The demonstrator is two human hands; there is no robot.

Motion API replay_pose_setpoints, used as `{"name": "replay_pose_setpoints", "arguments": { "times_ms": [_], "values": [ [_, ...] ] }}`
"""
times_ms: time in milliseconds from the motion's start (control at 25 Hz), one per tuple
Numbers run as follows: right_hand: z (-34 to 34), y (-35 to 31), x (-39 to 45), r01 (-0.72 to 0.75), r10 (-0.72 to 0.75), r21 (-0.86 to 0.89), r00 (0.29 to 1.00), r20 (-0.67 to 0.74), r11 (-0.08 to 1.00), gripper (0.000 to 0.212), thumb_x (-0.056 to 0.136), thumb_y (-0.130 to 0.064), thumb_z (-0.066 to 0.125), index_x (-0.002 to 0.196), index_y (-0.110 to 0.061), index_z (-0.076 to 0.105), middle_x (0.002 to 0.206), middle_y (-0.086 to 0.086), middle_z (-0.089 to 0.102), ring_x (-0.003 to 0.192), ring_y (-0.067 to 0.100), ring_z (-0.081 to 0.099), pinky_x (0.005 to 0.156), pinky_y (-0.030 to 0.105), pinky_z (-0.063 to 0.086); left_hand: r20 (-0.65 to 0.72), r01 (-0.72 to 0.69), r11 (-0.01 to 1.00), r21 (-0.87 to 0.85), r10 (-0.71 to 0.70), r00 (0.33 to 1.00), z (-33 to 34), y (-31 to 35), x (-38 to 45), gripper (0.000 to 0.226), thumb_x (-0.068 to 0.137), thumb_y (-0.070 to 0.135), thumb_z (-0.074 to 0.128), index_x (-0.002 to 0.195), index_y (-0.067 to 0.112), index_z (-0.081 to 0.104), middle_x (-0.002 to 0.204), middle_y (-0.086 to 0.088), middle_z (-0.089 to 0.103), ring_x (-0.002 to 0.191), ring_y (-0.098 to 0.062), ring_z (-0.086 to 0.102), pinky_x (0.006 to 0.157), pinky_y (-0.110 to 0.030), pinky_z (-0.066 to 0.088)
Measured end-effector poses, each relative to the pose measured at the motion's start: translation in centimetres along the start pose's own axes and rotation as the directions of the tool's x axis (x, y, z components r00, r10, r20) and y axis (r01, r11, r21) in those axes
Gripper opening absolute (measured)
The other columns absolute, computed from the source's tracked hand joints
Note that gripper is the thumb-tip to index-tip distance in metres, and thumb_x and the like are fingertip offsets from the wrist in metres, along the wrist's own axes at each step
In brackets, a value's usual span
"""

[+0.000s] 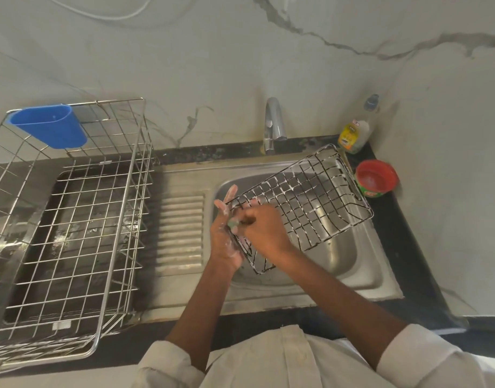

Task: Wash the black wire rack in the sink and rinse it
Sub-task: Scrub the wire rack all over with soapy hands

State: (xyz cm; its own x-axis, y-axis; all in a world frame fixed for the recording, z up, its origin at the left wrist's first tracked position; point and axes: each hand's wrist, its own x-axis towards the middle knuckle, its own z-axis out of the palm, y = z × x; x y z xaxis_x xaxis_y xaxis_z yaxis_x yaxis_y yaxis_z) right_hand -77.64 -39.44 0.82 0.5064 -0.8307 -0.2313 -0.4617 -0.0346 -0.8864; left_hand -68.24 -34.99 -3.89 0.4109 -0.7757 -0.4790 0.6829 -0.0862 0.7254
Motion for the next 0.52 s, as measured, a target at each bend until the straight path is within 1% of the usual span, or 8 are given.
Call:
{"name": "replay_pose_setpoints", "arguments": {
  "times_ms": [80, 120, 200, 280, 320, 360, 440, 520],
  "values": [
    [-0.4, 0.8, -2.0, 0.036, -0.022, -0.202, 0.997, 0.073, 0.979, 0.013, 0.083, -0.005, 0.083, 0.093, -0.013, 0.082, 0.089, -0.004, 0.079, 0.069, -0.003, 0.068, 0.065, 0.009, 0.053, 0.031, -0.034, 0.999, -0.017, 0.035, 0.999, -0.5, 0.3, 0.2, 0.062, 0.106, 0.057, 0.046, 0.157, 0.022, 0.051, 0.119, -0.016, 0.075, 0.1, -0.028, 0.074, 0.084, -0.042, 0.063],
    [-0.5, 1.3, -2.7, 0.027, -0.005, -0.242, 0.996, 0.093, 0.97, 0.012, 0.083, -0.009, 0.084, 0.094, -0.014, 0.082, 0.088, -0.004, 0.079, 0.067, -0.004, 0.067, 0.061, 0.007, 0.05, 0.04, -0.058, 0.998, -0.035, 0.059, 0.997, -0.7, 0.3, 0.2, 0.067, 0.101, 0.06, 0.053, 0.156, 0.023, 0.052, 0.125, -0.021, 0.073, 0.103, -0.031, 0.073, 0.086, -0.044, 0.061],
    [-0.3, 1.0, -2.7, 0.003, -0.003, -0.176, 1.0, -0.001, 0.984, 0.012, 0.084, -0.01, 0.084, 0.094, -0.015, 0.082, 0.089, -0.005, 0.079, 0.065, -0.004, 0.068, 0.058, 0.009, 0.051, 0.041, -0.061, 0.997, -0.042, 0.063, 0.997, -0.6, 0.3, -0.2, 0.083, 0.086, 0.068, 0.066, 0.154, 0.023, 0.054, 0.132, -0.023, 0.071, 0.111, -0.035, 0.069, 0.094, -0.048, 0.058],
    [0.3, -0.3, -1.6, 0.007, -0.017, -0.082, 0.992, -0.129, 0.997, 0.014, 0.085, -0.004, 0.082, 0.095, -0.014, 0.082, 0.089, -0.005, 0.079, 0.06, -0.008, 0.067, 0.059, 0.01, 0.054, 0.02, -0.063, 0.998, -0.018, 0.063, 0.998, -0.1, 0.1, -0.7, 0.082, 0.085, 0.066, 0.067, 0.152, 0.02, 0.057, 0.117, -0.017, 0.077, 0.11, -0.034, 0.071, 0.095, -0.047, 0.057],
    [0.5, -0.7, -1.4, 0.019, -0.033, -0.104, 0.99, -0.138, 0.994, 0.015, 0.086, -0.002, 0.08, 0.096, -0.014, 0.082, 0.091, -0.004, 0.08, 0.06, -0.01, 0.066, 0.062, 0.01, 0.055, 0.011, -0.08, 0.997, -0.018, 0.08, 0.997, 0.0, 0.0, -0.8, 0.076, 0.09, 0.062, 0.063, 0.152, 0.017, 0.057, 0.108, -0.013, 0.079, 0.107, -0.032, 0.073, 0.092, -0.045, 0.06],
    [0.6, -0.6, -1.4, 0.029, -0.048, -0.169, 0.993, -0.107, 0.985, 0.015, 0.086, -0.002, 0.079, 0.096, -0.014, 0.082, 0.093, -0.003, 0.08, 0.064, -0.009, 0.066, 0.068, 0.013, 0.057, 0.007, -0.1, 0.995, -0.014, 0.1, 0.995, 0.0, 0.0, -0.7, 0.068, 0.097, 0.056, 0.058, 0.152, 0.016, 0.056, 0.104, -0.011, 0.079, 0.103, -0.03, 0.075, 0.089, -0.043, 0.062],
    [-0.1, 0.2, -2.7, 0.05, -0.033, -0.372, 0.998, 0.051, 0.927, 0.012, 0.086, -0.006, 0.08, 0.094, -0.015, 0.082, 0.099, -0.002, 0.08, 0.079, 0.004, 0.072, 0.086, 0.032, 0.062, 0.048, -0.105, 0.993, -0.055, 0.108, 0.993, -0.5, 0.2, -0.4, 0.056, 0.107, 0.047, 0.051, 0.155, 0.018, 0.052, 0.112, -0.015, 0.077, 0.101, -0.03, 0.074, 0.085, -0.044, 0.064],
    [-1.2, 1.3, -4.1, 0.1, 0.002, -0.514, 0.981, 0.195, 0.852, 0.009, 0.086, -0.008, 0.081, 0.091, -0.015, 0.082, 0.097, 0.0, 0.08, 0.088, 0.012, 0.074, 0.094, 0.039, 0.059, 0.064, -0.114, 0.992, -0.046, 0.117, 0.991, -0.6, 0.2, -0.5, 0.068, 0.099, 0.06, 0.057, 0.157, 0.024, 0.049, 0.123, -0.019, 0.073, 0.102, -0.03, 0.074, 0.086, -0.047, 0.065]
  ]
}}
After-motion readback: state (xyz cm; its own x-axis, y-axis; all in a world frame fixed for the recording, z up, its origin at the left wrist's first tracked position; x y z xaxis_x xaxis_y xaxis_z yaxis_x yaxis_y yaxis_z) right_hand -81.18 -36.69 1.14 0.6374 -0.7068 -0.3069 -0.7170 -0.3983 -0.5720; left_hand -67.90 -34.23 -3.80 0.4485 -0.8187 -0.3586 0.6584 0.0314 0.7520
